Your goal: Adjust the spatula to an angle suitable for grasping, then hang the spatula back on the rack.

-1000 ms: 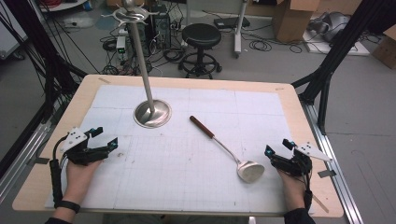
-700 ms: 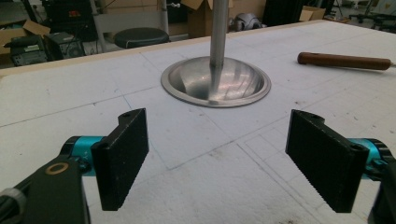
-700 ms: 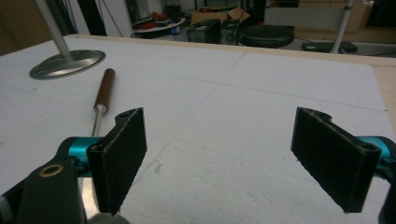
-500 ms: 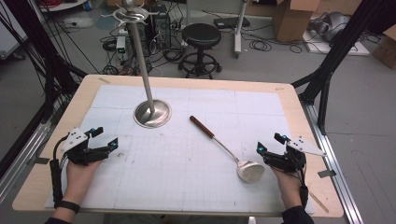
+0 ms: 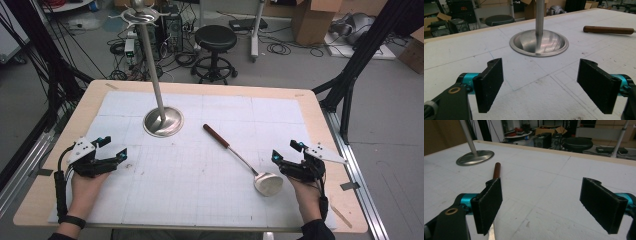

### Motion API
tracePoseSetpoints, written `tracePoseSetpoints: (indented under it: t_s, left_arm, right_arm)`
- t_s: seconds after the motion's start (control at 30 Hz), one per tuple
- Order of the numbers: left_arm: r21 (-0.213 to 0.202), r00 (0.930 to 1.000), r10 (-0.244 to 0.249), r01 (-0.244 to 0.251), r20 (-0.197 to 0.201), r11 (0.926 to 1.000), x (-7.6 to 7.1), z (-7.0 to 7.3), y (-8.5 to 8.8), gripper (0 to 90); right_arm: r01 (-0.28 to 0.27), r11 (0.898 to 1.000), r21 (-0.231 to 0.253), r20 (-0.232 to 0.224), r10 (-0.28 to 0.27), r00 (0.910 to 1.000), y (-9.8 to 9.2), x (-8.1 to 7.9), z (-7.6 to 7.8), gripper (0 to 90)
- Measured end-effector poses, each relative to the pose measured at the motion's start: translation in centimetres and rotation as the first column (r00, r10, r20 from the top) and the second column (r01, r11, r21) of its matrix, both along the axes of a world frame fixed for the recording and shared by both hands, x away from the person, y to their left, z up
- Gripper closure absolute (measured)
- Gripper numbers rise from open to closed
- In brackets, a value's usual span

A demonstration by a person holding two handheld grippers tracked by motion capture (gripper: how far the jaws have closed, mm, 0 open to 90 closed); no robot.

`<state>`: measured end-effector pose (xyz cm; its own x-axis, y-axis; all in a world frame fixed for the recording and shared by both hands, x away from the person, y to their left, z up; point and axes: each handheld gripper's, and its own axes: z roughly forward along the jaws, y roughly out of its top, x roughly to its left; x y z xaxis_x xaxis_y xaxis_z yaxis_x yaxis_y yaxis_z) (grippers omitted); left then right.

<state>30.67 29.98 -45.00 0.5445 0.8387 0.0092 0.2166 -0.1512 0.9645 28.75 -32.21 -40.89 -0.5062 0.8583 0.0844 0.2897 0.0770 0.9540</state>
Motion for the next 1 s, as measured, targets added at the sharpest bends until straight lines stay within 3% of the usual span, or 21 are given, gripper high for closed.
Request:
tracePoseSetpoints:
  t_s: [0.3, 0.6, 0.73, 0.97, 1.0]
  left_arm:
    - [-0.001, 1.0000, 0.001, -0.001, 0.001, 1.0000, 0.0, 0.0, -0.1, 21.8]
    - [0.015, 1.0000, 0.004, -0.004, 0.006, 0.9999, -0.1, 0.0, -0.2, 21.6]
    - [0.016, 1.0000, 0.003, -0.003, 0.006, 0.9999, 0.0, 0.0, -0.2, 21.6]
    - [0.017, 1.0000, 0.003, -0.003, 0.006, 0.9999, 0.0, 0.0, -0.2, 21.6]
    - [0.015, 1.0000, 0.003, -0.003, 0.006, 0.9999, -0.1, 0.0, -0.2, 21.6]
  right_arm:
    - [-0.052, 0.998, -0.044, -0.033, 0.051, 0.9982, 2.0, 0.9, 0.5, 17.5]
    - [-0.114, 0.989, -0.093, -0.091, 0.105, 0.9903, 4.5, 1.9, 0.3, 18.1]
    - [-0.150, 0.979, -0.138, -0.140, 0.131, 0.9815, 5.7, 2.5, -0.1, 20.6]
    - [-0.194, 0.967, -0.166, -0.196, 0.161, 0.9673, 6.8, 3.1, -0.6, 23.4]
    - [-0.209, 0.962, -0.173, -0.214, 0.171, 0.9617, 7.1, 3.3, -0.8, 26.3]
